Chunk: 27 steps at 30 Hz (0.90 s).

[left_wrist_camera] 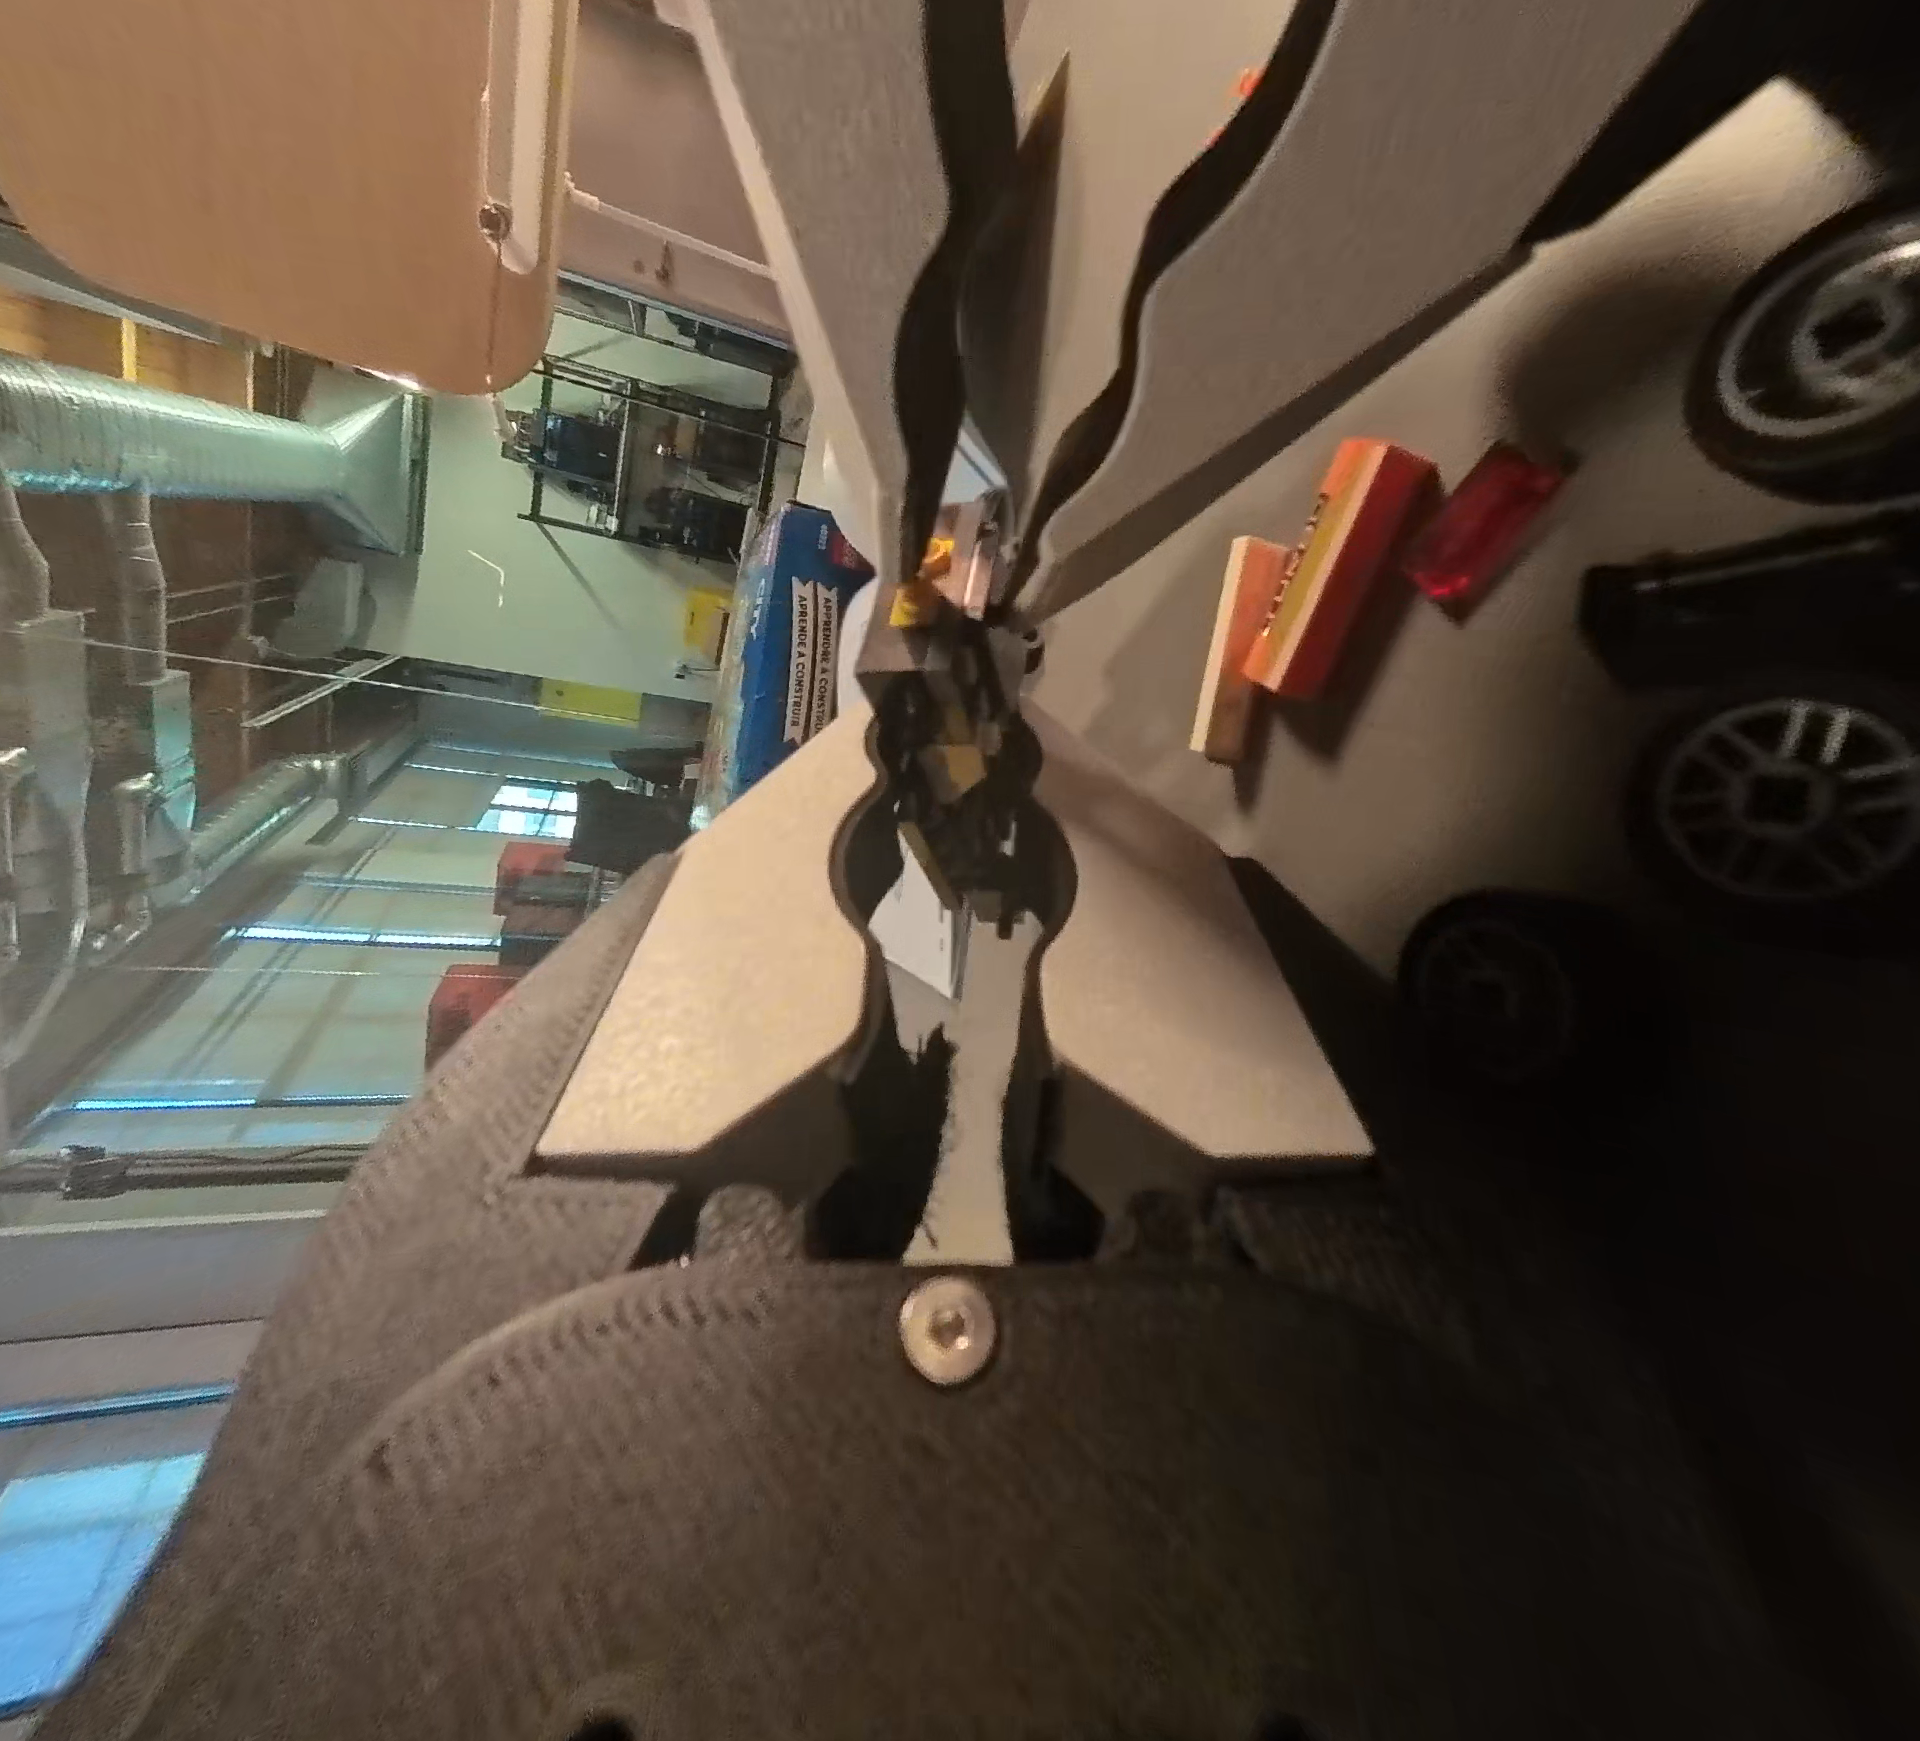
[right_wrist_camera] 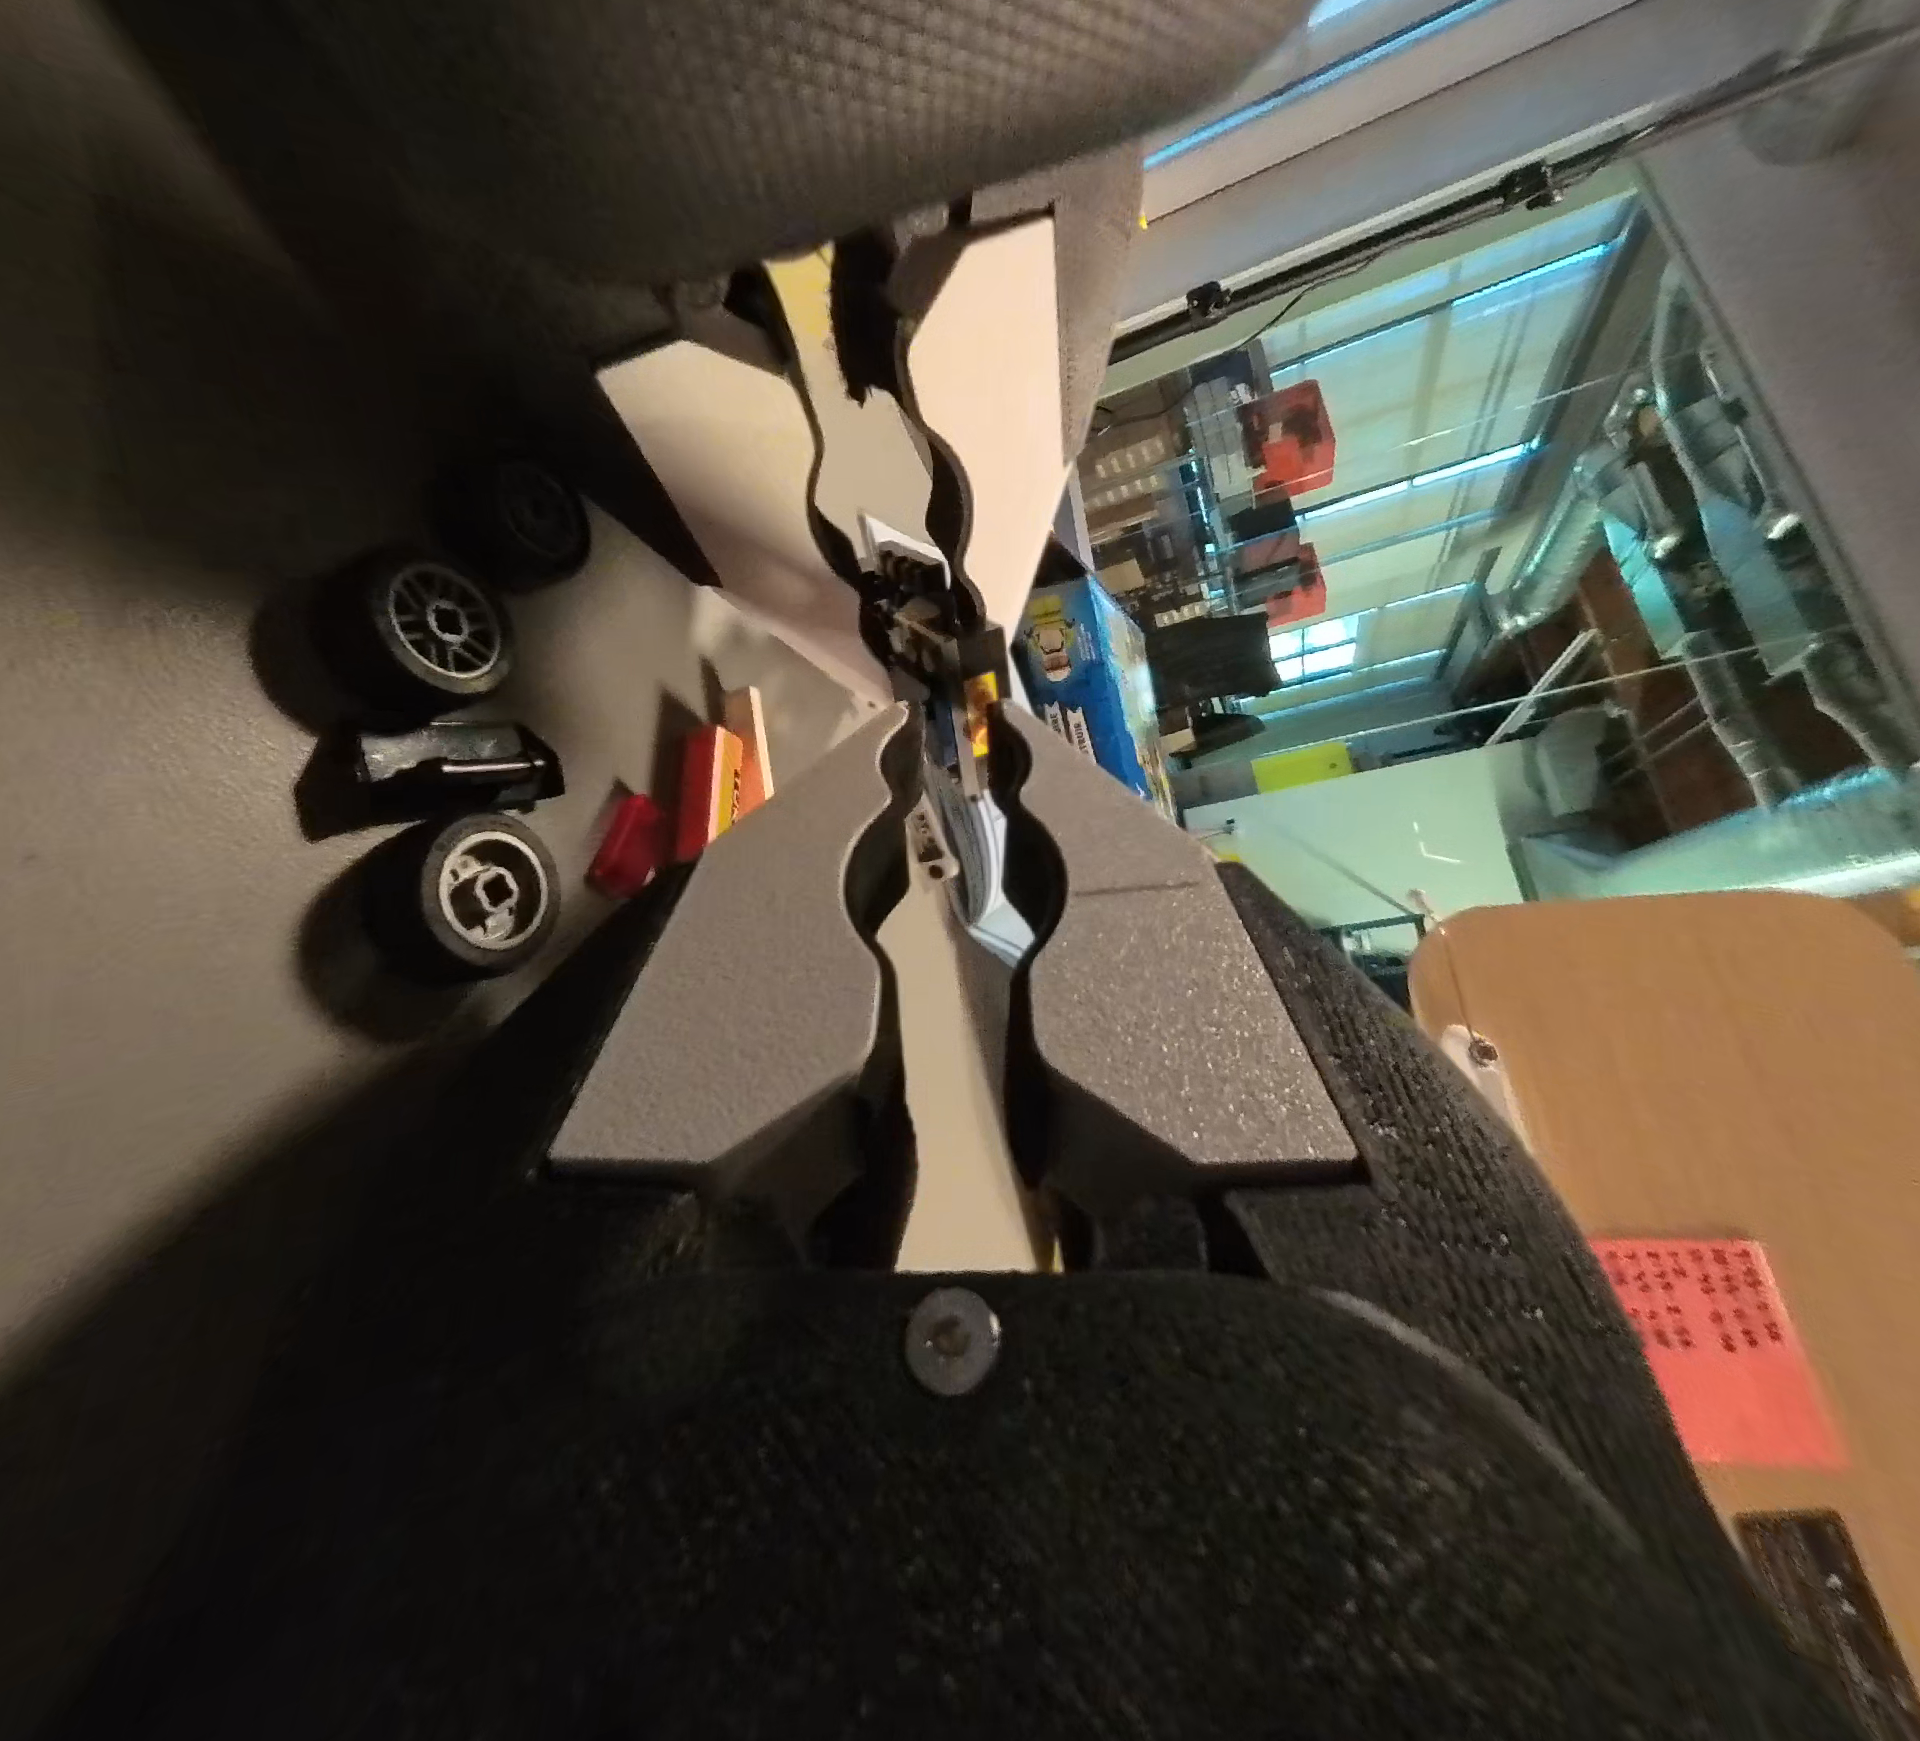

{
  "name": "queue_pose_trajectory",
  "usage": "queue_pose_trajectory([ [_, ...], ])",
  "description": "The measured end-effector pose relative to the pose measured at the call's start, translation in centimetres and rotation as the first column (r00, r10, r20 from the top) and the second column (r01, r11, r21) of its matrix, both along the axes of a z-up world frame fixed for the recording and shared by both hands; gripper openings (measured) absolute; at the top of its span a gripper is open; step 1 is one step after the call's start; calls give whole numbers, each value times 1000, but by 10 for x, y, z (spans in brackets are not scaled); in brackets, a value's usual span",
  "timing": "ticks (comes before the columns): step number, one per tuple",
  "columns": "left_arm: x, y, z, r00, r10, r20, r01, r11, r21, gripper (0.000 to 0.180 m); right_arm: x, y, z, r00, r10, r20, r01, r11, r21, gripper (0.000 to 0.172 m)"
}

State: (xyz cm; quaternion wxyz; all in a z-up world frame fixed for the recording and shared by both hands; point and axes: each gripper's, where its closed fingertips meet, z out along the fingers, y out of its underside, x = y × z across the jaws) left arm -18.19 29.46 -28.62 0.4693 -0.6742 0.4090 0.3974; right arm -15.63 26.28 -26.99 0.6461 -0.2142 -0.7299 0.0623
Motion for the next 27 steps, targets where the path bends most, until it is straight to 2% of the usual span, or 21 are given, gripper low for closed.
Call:
queue_pose_trajectory([
  [4,-3,0,-1,1000,18,-16,-18,1000,-9,10,-3,2,-3,1000,1,21,-1,1000,-13,10],
  [7,-3,0,-3,999,27,47,-25,999,-31,9,-3,3,-4,999,4,38,-3,999,-36,9],
  [17,-6,0,-8,988,66,142,-59,997,-51,10,-5,1,-10,997,6,72,0,997,-79,7],
  [27,-9,2,-11,971,94,221,-80,994,-73,7,-4,-2,-18,996,8,88,-2,998,-60,6],
])
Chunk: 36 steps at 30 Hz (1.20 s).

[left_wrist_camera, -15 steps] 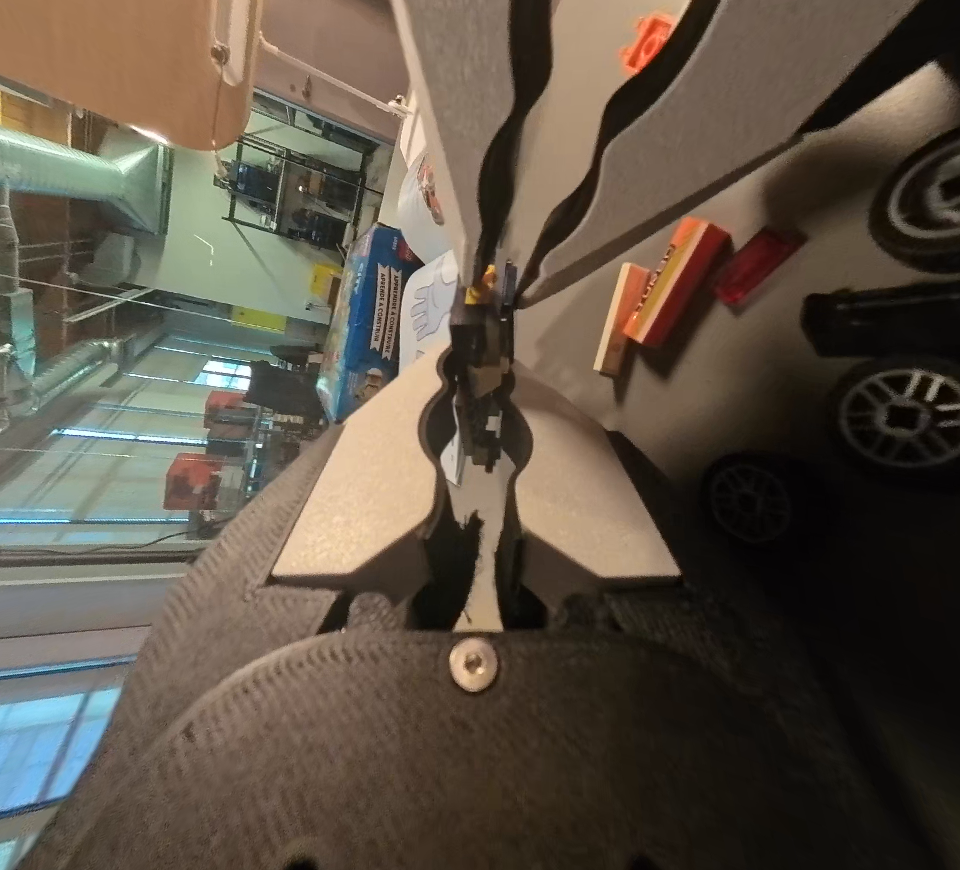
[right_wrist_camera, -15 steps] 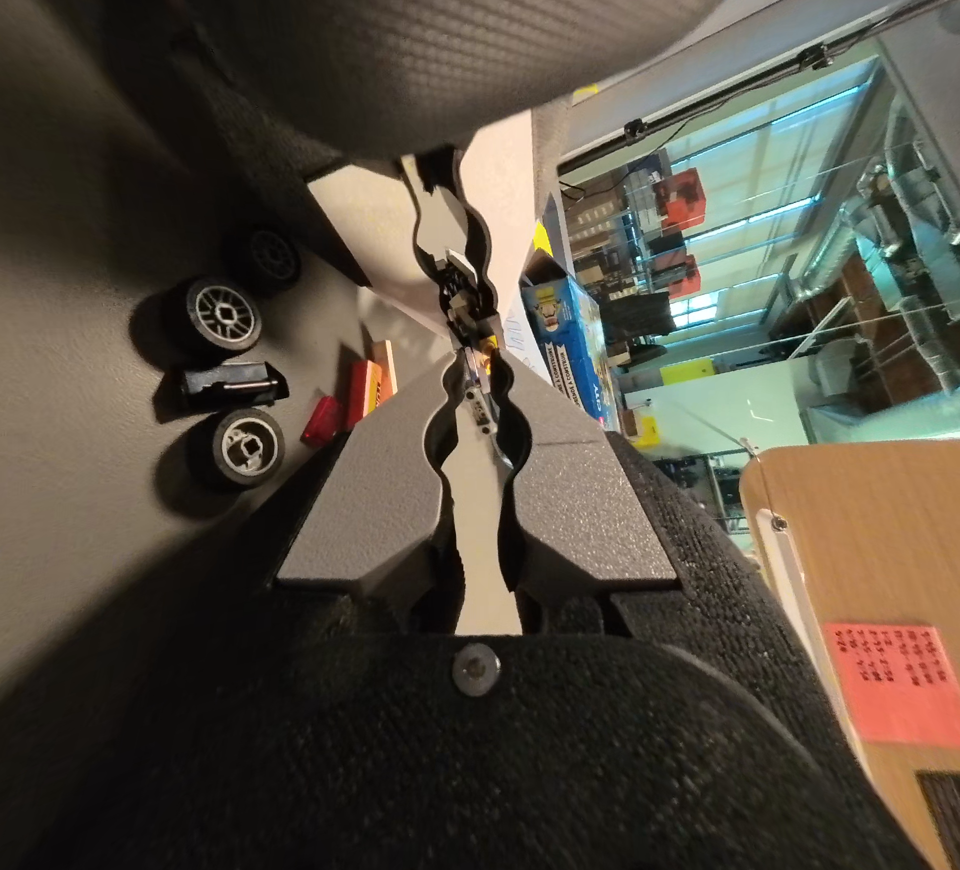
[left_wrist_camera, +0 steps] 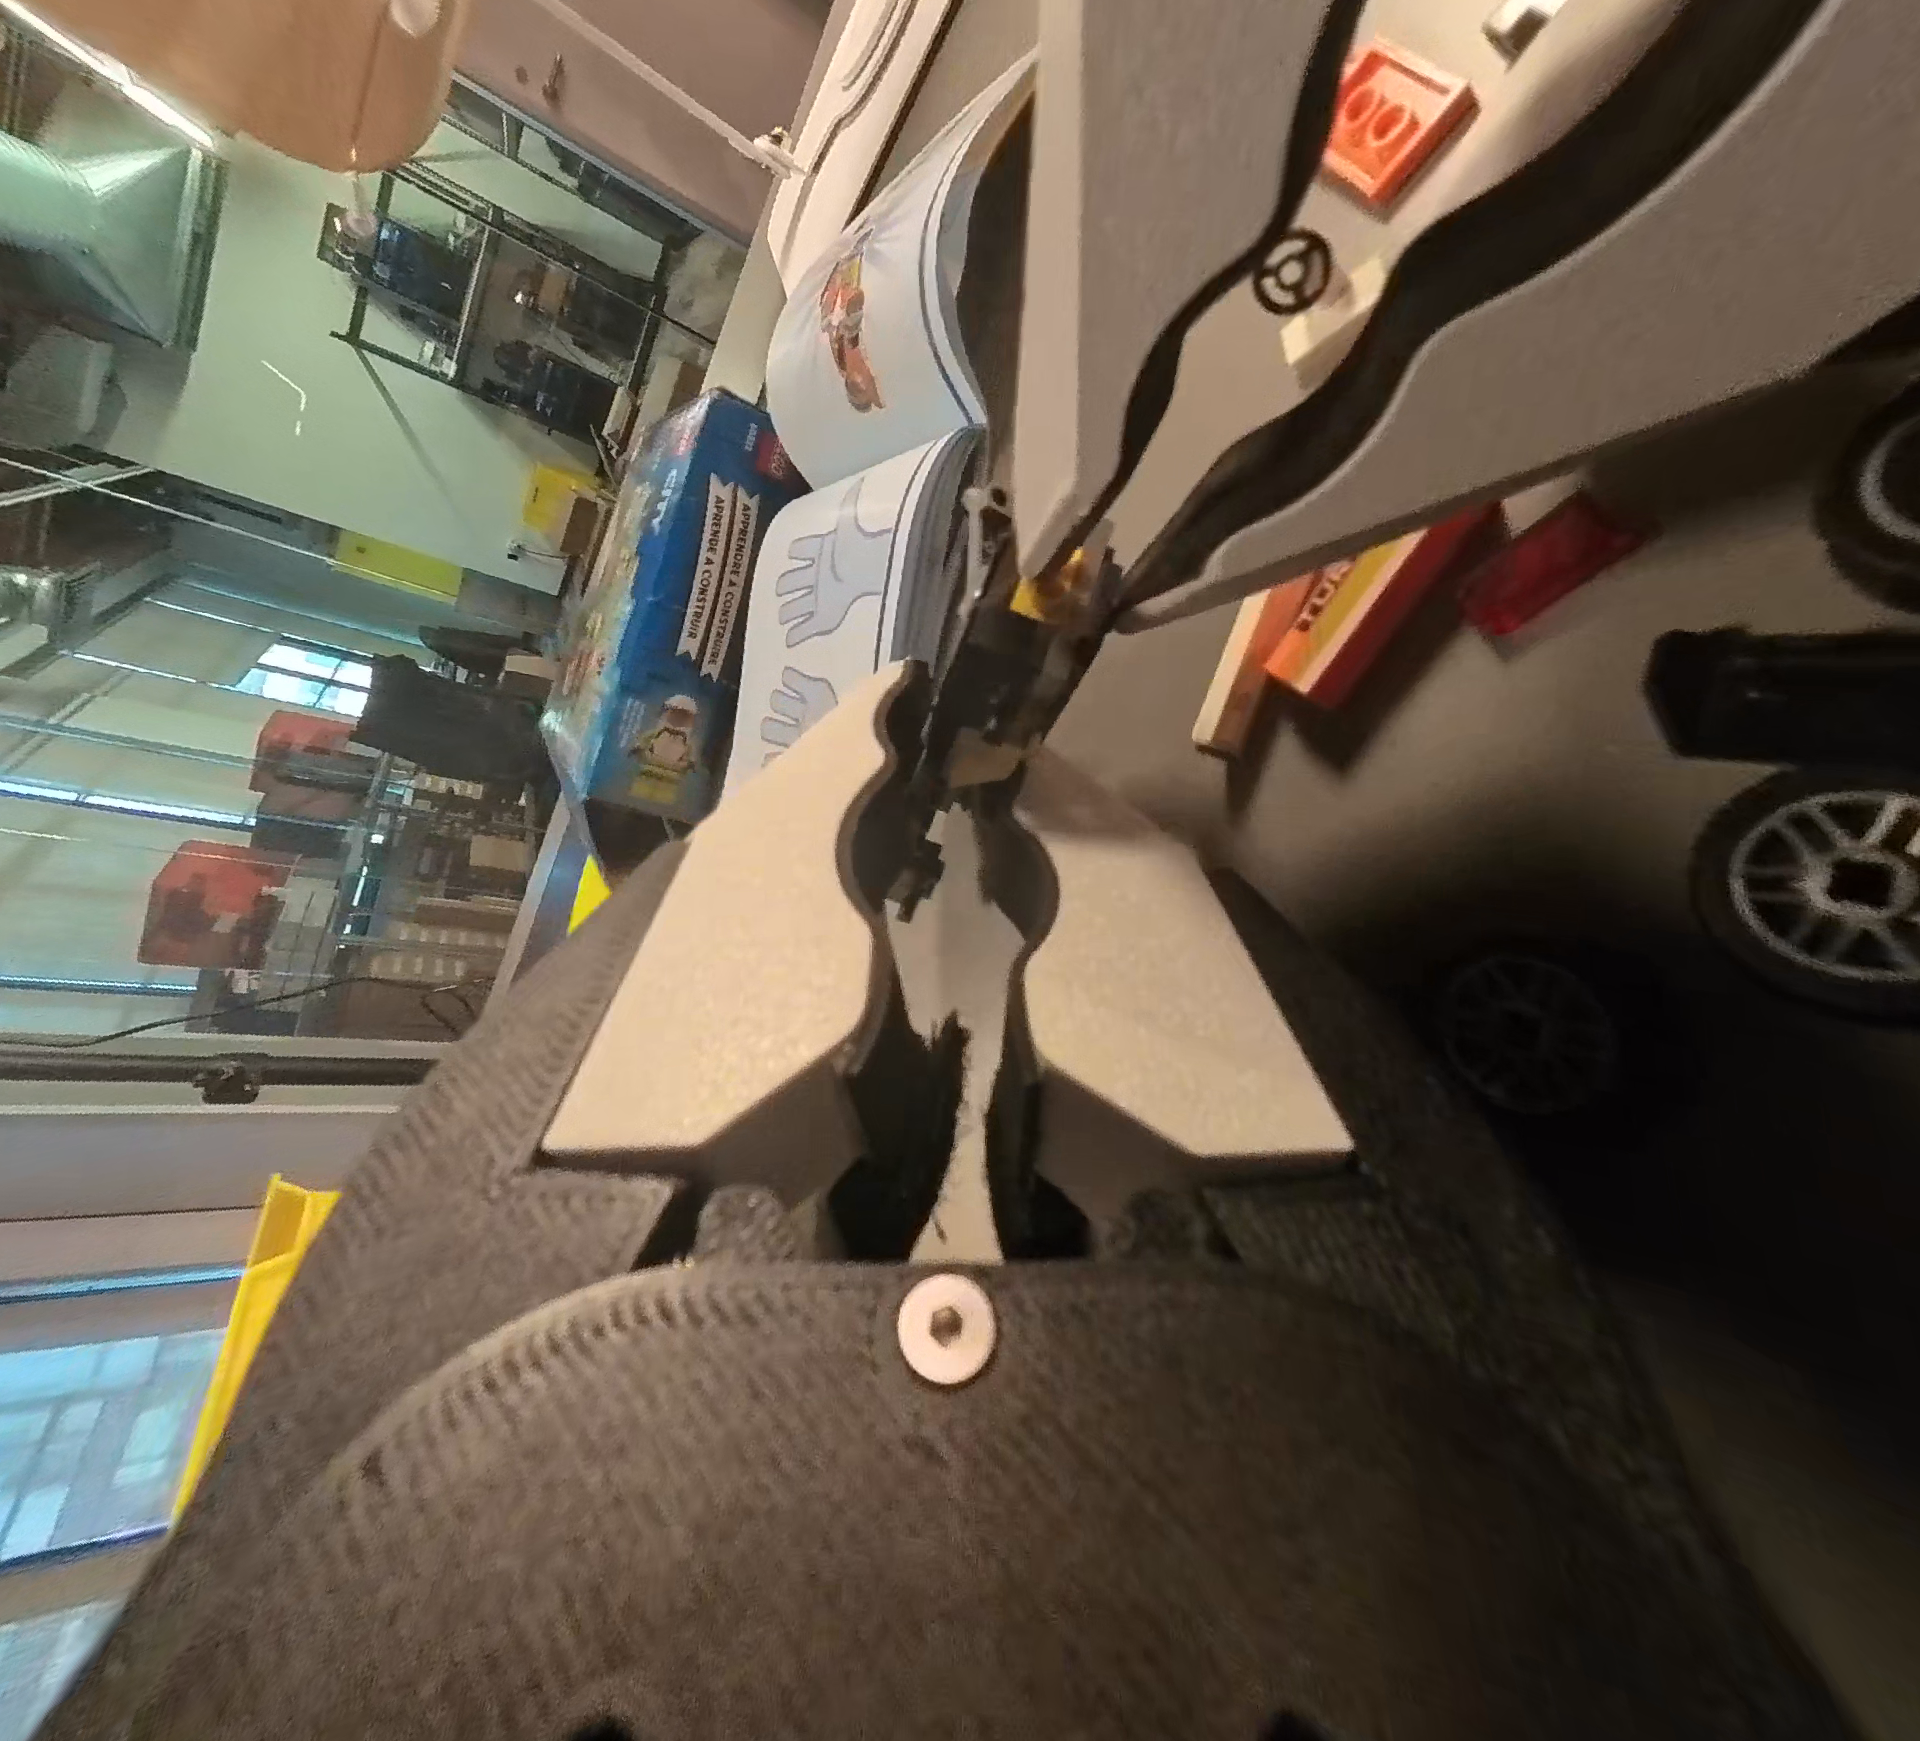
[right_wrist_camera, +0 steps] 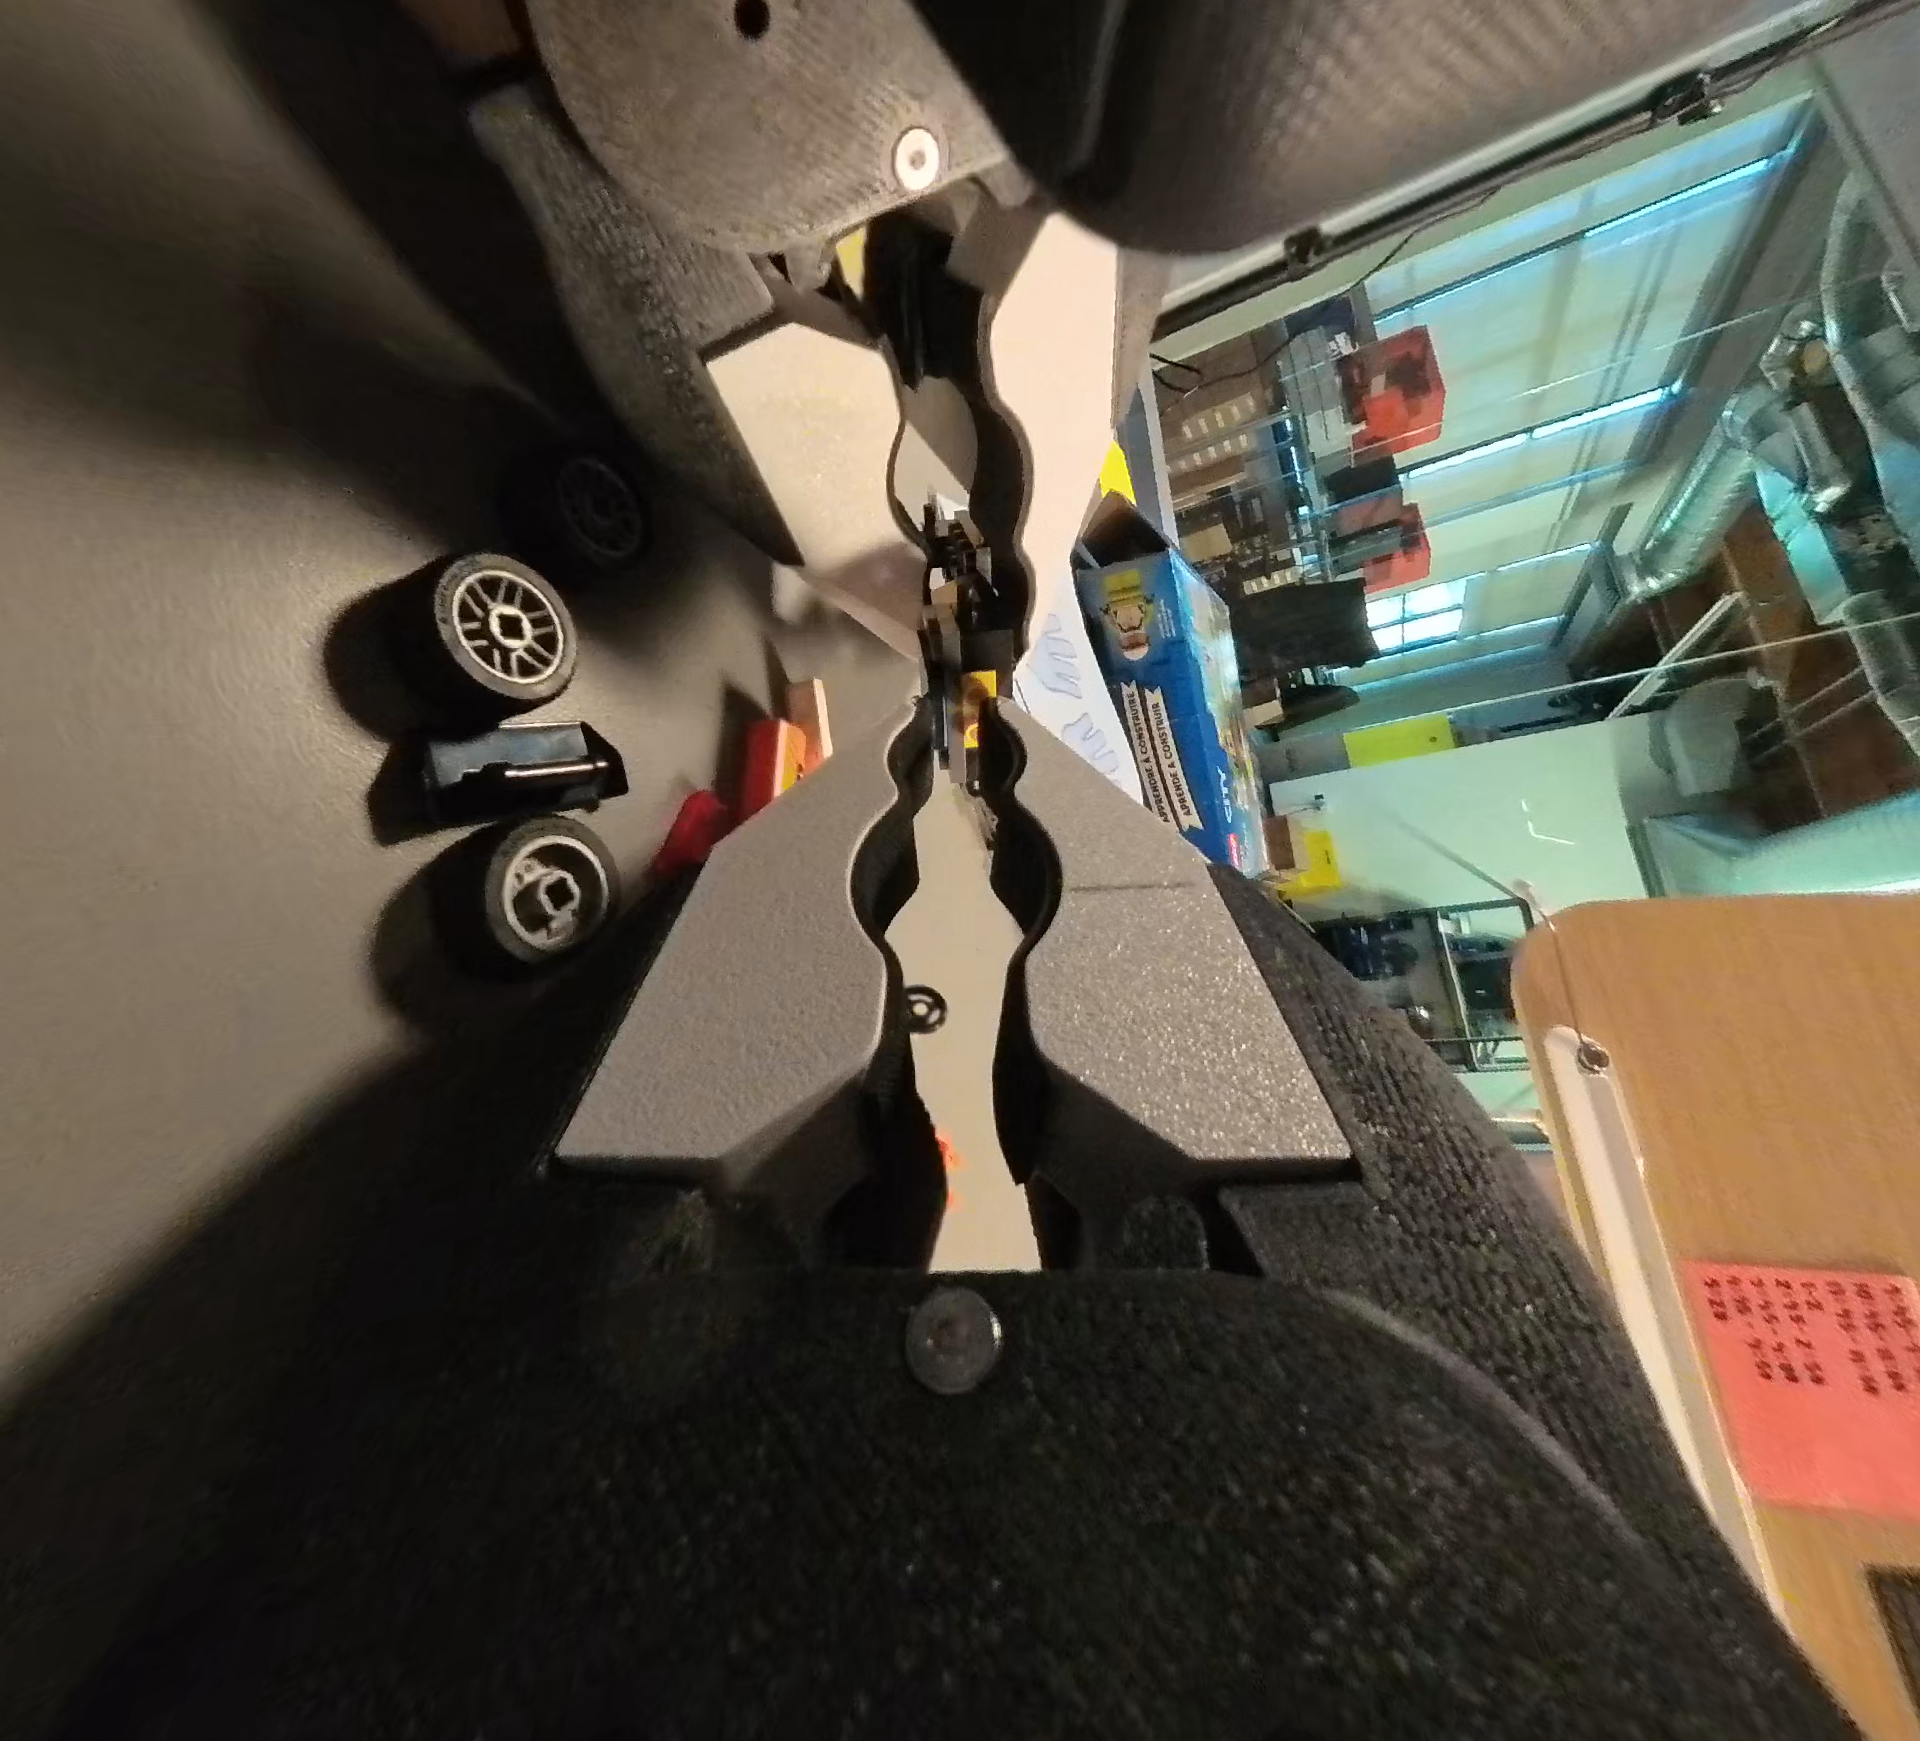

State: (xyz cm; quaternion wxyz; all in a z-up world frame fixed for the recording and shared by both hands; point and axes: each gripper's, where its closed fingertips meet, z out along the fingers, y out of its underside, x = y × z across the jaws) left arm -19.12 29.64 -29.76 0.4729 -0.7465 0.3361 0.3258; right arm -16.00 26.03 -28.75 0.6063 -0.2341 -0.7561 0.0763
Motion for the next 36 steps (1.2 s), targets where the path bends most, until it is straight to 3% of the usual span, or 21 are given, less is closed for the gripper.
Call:
queue_pose_trajectory([
  [8,0,0,0,999,-1,38,1,1000,1,8,6,-5,-3,1000,12,4,-12,1000,3,4],
  [9,-7,2,12,997,39,66,-44,996,73,6,12,-18,-12,996,57,68,-56,998,-22,0],
  [10,-6,3,22,973,23,231,-47,994,97,5,11,-26,-13,994,85,65,-86,996,9,0],
  [11,-11,3,27,953,39,301,-75,991,107,4,9,-27,-11,994,91,57,-93,995,26,0],
  [14,-1,2,11,995,13,104,-19,998,55,6,6,-19,-4,997,75,11,-74,997,-33,0],
  [18,-9,2,12,990,39,134,-47,997,57,6,6,-10,15,994,41,-103,-42,999,-3,4],
  [20,-5,1,9,995,14,103,-19,999,45,6,3,0,14,995,-1,-100,-1,1000,-22,23],
  [22,1,1,8,998,-19,66,16,999,44,6,0,6,12,996,-32,-86,30,999,-26,30],
  [27,9,0,9,990,-57,127,53,998,31,6,-1,5,21,989,-38,-142,50,995,87,19],
  [32,18,-2,11,966,-57,250,59,998,-1,5,-4,5,24,986,-44,-158,68,986,153,30],
  [36,25,-4,11,936,-58,346,74,997,-31,5,-1,5,27,986,-40,-162,64,987,145,27],
])
